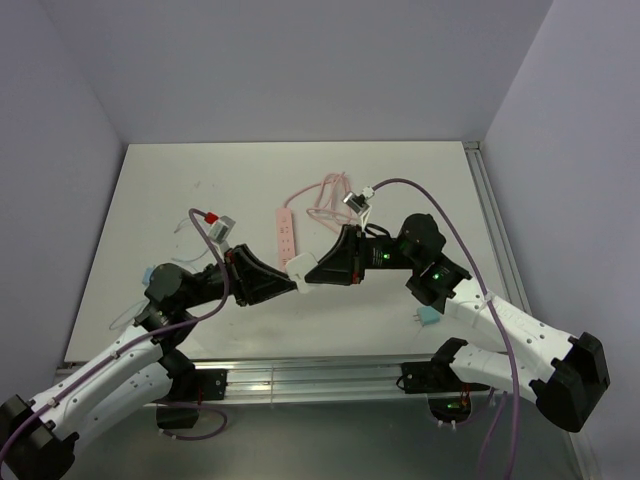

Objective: Insert the plug

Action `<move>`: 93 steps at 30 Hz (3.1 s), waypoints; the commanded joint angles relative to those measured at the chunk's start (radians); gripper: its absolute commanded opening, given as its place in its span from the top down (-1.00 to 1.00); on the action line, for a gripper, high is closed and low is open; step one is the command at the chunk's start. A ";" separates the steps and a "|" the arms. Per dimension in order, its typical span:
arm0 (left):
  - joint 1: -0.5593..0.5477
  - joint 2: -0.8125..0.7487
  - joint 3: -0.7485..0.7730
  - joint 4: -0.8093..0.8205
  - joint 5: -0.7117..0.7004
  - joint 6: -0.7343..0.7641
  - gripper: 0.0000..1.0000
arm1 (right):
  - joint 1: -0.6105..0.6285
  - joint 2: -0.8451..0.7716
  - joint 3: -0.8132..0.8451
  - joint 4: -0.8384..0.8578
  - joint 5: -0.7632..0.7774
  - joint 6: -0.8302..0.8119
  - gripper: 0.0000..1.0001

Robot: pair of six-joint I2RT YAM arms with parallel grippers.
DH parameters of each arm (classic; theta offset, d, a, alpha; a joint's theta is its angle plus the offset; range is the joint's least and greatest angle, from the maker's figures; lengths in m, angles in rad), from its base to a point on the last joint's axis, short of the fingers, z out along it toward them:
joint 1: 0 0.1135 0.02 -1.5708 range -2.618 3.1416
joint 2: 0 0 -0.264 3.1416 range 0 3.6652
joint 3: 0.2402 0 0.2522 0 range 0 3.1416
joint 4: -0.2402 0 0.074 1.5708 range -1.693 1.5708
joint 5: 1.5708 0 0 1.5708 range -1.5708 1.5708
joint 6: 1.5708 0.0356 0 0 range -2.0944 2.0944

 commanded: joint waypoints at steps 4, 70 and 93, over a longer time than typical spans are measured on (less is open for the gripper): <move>0.005 -0.004 0.003 0.065 0.015 0.010 0.90 | 0.001 -0.002 0.037 0.066 -0.039 0.011 1.00; 0.014 -0.074 0.245 -1.196 -1.268 0.028 -0.99 | 0.246 1.081 1.140 -1.278 1.218 -0.195 1.00; 0.014 -0.084 0.238 -1.181 -1.246 0.030 -0.99 | 0.264 1.102 1.094 -1.215 1.218 -0.178 1.00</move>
